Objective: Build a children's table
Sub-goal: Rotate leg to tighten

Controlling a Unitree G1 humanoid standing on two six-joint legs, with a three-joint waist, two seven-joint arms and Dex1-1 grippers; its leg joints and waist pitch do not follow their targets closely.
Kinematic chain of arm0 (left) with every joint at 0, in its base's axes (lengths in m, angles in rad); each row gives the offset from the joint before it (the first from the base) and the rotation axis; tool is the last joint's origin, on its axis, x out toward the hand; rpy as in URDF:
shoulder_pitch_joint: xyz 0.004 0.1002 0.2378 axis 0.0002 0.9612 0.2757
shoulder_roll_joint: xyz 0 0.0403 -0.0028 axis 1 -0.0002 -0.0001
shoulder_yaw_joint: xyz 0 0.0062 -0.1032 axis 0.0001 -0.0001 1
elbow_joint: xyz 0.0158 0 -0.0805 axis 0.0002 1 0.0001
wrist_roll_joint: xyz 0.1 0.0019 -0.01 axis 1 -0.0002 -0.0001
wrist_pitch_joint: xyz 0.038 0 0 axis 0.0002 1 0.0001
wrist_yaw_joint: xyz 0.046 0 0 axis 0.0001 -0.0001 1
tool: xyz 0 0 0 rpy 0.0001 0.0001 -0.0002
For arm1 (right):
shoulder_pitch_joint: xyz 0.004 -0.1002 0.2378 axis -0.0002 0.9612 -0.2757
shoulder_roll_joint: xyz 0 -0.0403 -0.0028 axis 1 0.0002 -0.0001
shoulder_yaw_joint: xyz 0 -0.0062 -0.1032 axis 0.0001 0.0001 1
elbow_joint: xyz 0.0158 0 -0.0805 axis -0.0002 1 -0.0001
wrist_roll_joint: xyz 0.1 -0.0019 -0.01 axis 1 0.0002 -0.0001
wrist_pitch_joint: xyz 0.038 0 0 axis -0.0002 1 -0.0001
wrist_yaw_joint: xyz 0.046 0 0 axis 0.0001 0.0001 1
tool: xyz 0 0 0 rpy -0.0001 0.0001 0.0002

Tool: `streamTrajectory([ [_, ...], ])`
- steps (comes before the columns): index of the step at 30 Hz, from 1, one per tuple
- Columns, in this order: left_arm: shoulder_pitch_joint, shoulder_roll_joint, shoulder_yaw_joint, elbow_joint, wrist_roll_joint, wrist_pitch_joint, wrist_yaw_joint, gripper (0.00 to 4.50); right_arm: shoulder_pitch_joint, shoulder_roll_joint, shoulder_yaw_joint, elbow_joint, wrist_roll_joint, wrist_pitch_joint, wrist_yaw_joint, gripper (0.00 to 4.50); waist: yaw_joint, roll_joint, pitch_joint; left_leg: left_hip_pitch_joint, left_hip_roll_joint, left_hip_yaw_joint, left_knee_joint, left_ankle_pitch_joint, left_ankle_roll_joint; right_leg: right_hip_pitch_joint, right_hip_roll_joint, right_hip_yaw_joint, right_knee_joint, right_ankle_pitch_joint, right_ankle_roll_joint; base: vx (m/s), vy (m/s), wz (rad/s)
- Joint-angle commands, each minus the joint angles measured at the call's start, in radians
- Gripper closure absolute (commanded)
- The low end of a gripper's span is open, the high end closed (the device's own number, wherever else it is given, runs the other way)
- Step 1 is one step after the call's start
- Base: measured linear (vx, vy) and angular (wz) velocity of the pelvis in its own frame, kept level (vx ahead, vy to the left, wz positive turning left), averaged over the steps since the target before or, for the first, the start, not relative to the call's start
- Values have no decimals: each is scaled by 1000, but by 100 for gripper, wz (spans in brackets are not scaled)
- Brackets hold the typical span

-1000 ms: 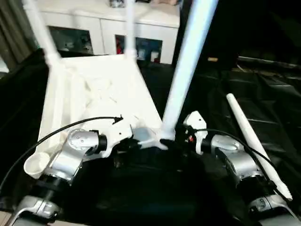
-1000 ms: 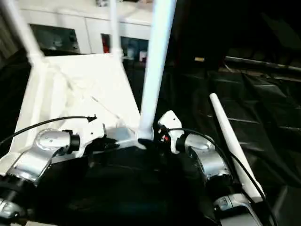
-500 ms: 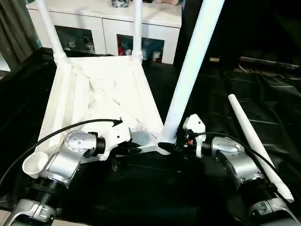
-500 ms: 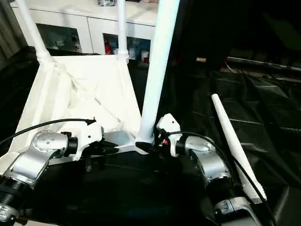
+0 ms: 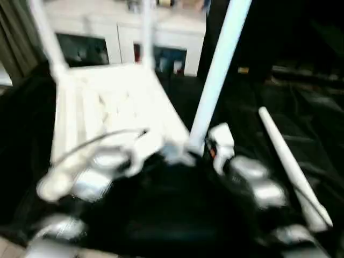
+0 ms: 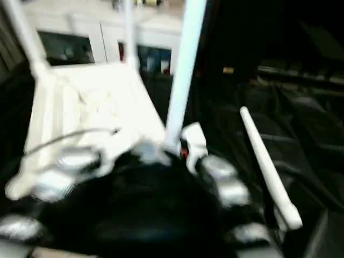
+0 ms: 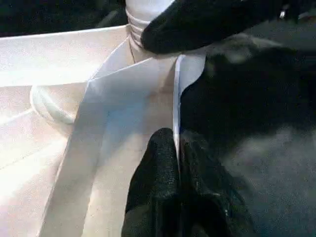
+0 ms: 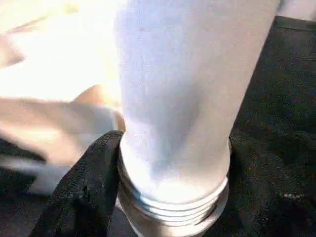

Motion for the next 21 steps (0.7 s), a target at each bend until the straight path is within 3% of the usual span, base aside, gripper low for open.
streamTrajectory([
  [1, -8, -70, 10, 56, -19, 33, 132, 450, 1, 37, 2, 67, -41, 48, -128, 174, -4, -7, -35, 28, 69, -40, -72, -329, -40, 2, -93, 60, -111, -355, -140, 0, 0, 0],
  [6, -20, -109, -16, 76, 10, 12, 138, 450, -22, 71, 30, 99, -92, 7, -203, 174, 1, -5, -41, 18, 68, -38, -71, -272, -24, 9, -89, 58, -100, -217, -141, 0, 0, 0],
  [7, -19, -109, -18, 80, 14, 4, 136, 450, -22, 76, 26, 96, -82, -3, -185, 140, 2, -6, -41, 17, 66, -35, -69, -257, -10, 11, -90, 58, -98, -184, -145, 0, 0, 0],
  [13, -12, -92, -12, 86, 13, -14, 138, 450, -18, 59, 9, 63, -63, -37, -165, 62, 5, -9, -40, 14, 67, -35, -70, -258, 2, 12, -90, 57, -102, -220, -135, 0, 0, 0],
  [16, -10, -91, -9, 84, 6, -73, 133, 450, 19, 16, -1, -31, -40, -23, -115, 62, 9, -11, -38, 16, 68, -36, -71, -280, 1, 10, -91, 59, -108, -259, -118, 0, 0, 0],
  [17, -9, -91, -9, 81, 6, -87, 134, 450, 31, 5, -2, -59, -33, -21, -99, 62, 8, -16, -38, 14, 70, -37, -72, -273, 3, 11, -90, 58, -106, -247, -115, 0, 0, 0],
  [20, -7, -98, 0, 72, 0, -126, 144, 450, 81, -34, -7, -163, -10, -17, -45, 62, 15, -15, -41, 13, 71, -36, -70, -250, 18, 14, -89, 58, -103, -198, -110, 0, 0, 0],
  [21, -4, -106, 12, 63, -18, -130, 137, 404, 112, -54, -10, -221, 4, -16, -16, 58, 14, -13, -40, 10, 69, -35, -70, -241, 22, 15, -86, 57, -102, -177, -118, 0, 0, 0],
])
